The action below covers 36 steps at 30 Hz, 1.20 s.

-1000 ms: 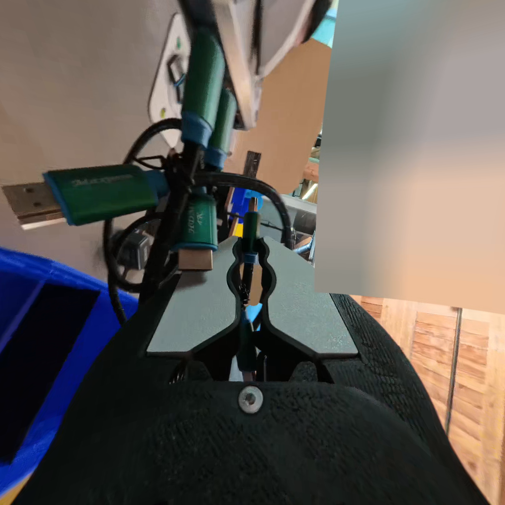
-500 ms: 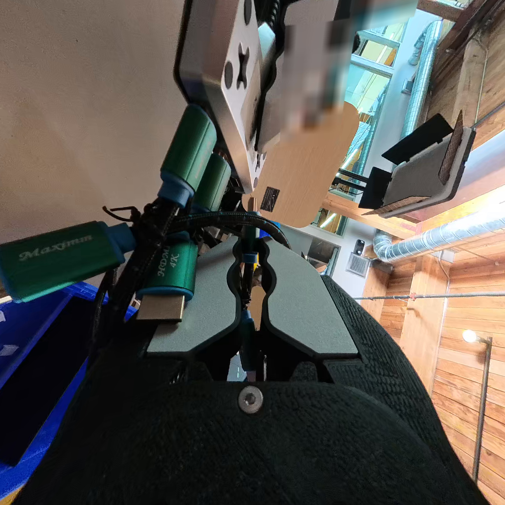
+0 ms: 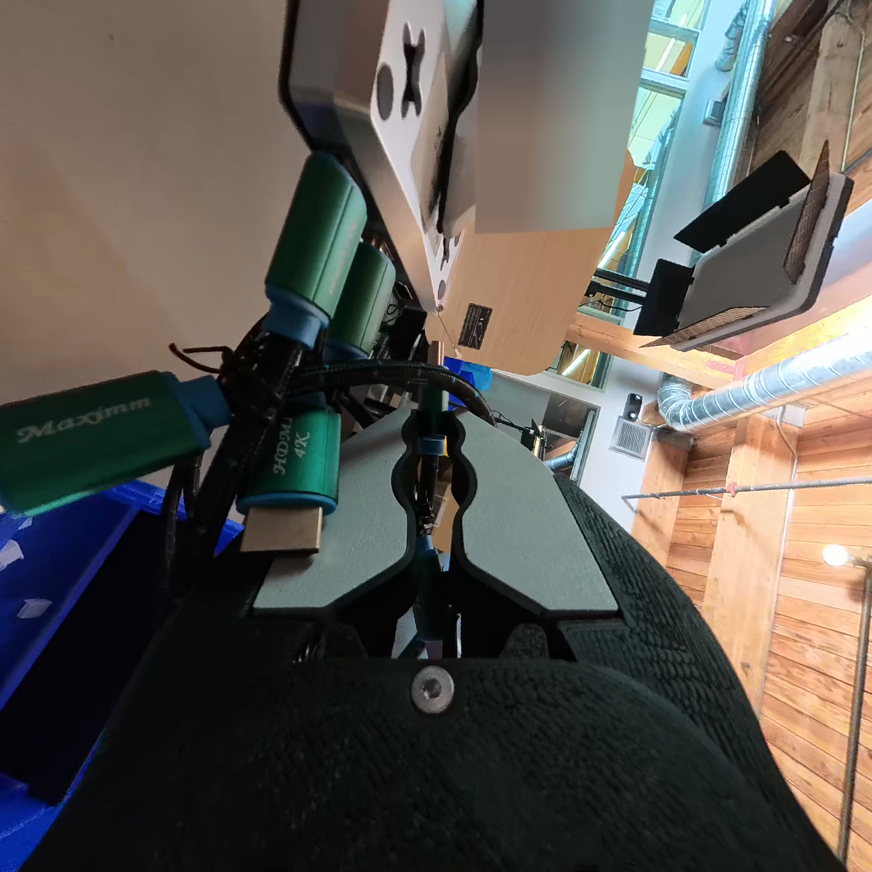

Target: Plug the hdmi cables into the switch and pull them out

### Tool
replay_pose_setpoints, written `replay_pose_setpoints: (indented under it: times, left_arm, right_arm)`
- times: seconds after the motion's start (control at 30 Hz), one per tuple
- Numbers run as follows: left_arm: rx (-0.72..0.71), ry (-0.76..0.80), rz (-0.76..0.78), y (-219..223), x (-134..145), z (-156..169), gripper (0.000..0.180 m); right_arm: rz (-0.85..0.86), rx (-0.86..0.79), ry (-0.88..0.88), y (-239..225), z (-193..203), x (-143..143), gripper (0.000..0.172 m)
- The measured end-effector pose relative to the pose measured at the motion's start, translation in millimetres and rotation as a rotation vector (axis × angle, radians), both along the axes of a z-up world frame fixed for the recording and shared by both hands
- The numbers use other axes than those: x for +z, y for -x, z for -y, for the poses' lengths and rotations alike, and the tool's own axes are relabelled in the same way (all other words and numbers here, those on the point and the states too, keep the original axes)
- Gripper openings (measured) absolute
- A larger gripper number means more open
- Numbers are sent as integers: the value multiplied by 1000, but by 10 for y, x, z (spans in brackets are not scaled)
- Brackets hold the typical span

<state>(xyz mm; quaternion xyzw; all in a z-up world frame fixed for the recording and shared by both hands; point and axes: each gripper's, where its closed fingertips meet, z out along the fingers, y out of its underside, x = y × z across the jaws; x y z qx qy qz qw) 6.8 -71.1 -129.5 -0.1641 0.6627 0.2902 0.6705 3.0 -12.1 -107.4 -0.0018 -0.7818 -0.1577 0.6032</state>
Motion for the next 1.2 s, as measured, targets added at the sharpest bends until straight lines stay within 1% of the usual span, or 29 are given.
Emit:
replay_pose_setpoints:
  times: [0.1,0.2,0.3,0.37,0.47,0.57,0.6,0.7,0.8,0.9,1.0,1.07,1.13,1.2]
  left_arm:
    - [9,10,5,19,8,-11,23]
    - [20,74,-2,49,-22,-32,23]
    - [22,196,7,111,-74,-63,24]
    - [-1,265,58,170,-35,-72,24]
    - [-61,395,177,295,63,-100,23]
    - [-115,545,271,419,79,-170,23]
    - [-131,566,296,453,88,-194,23]
    - [-162,635,347,533,101,-239,23]
    - [-183,697,387,594,114,-256,23]
    - [-164,766,406,683,84,-304,23]
    - [-114,865,393,831,-43,-374,23]
    - [-68,871,384,918,-137,-446,23]
    - [-32,852,380,977,-179,-506,23]
    - [7,833,367,1039,-200,-513,23]
  right_arm:
    - [-30,-13,5,10,-46,50,10]
    - [-70,-50,21,12,-150,106,11]
    - [-83,-49,142,-11,-218,119,10]
    - [-119,-29,242,-45,-260,178,10]
    - [-235,46,331,-118,-284,358,11]
    - [-434,186,494,-233,-218,693,11]
    - [-493,217,536,-271,-216,798,10]
    - [-663,230,598,-330,-303,1066,10]
    - [-701,198,640,-242,-369,1107,11]
    - [-735,205,748,-171,-404,1132,10]
    - [-848,213,937,-270,-588,1317,10]
    - [-918,219,1065,-390,-745,1448,10]
    - [-957,211,1093,-472,-844,1506,10]
    - [-937,160,1043,-469,-889,1466,10]
